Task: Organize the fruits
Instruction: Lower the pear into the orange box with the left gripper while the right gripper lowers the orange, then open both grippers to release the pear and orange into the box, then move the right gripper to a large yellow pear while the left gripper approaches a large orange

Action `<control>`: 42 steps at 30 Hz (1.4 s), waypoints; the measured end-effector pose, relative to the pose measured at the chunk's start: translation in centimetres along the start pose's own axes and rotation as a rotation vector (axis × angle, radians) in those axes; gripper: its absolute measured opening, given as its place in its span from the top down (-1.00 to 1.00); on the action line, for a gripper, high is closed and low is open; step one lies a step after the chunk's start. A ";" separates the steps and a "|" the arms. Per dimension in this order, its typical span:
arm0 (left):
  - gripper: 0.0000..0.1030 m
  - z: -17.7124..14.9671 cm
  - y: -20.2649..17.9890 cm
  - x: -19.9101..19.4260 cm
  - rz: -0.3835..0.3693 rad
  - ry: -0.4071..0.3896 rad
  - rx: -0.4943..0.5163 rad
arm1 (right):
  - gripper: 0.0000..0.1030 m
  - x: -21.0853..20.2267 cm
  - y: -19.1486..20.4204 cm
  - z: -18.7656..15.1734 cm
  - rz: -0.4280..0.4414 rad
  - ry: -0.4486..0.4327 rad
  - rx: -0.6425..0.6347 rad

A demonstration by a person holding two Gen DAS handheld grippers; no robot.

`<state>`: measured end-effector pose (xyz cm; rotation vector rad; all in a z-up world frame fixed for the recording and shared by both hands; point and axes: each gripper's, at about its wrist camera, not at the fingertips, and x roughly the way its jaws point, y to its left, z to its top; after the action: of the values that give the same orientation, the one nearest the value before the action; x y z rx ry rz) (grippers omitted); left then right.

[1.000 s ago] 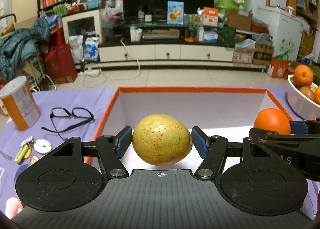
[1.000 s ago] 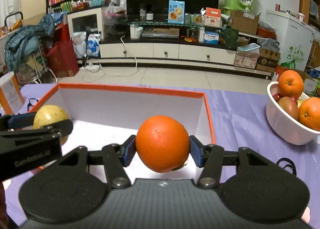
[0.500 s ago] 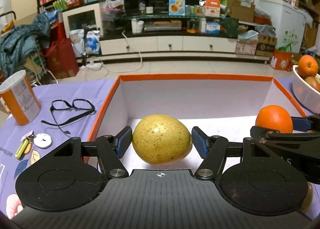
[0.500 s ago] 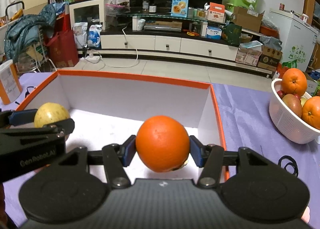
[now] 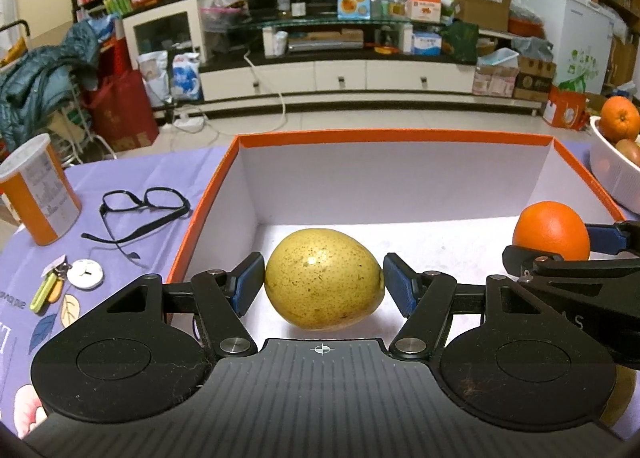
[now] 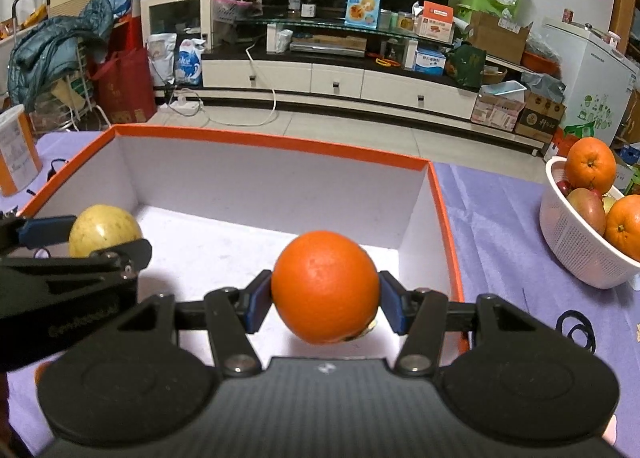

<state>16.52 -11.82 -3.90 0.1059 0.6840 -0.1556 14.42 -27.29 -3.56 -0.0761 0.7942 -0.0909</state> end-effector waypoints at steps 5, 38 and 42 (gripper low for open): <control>0.13 0.0 -0.4 0.0 -0.001 0.008 0.024 | -0.10 -0.1 -0.1 -0.1 0.003 0.003 -0.007; -0.07 -10.5 1.3 -16.1 -0.233 -0.078 0.144 | -0.82 -10.8 -8.5 -10.0 0.140 -0.179 -0.019; -0.15 -10.9 0.2 -15.4 -0.257 -0.071 0.159 | -0.99 -9.1 -7.1 -9.9 0.163 -0.166 -0.094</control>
<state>-1.95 -8.38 -2.49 0.1643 0.6120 -0.4591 0.67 -33.72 -3.28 -0.1058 0.6361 0.1060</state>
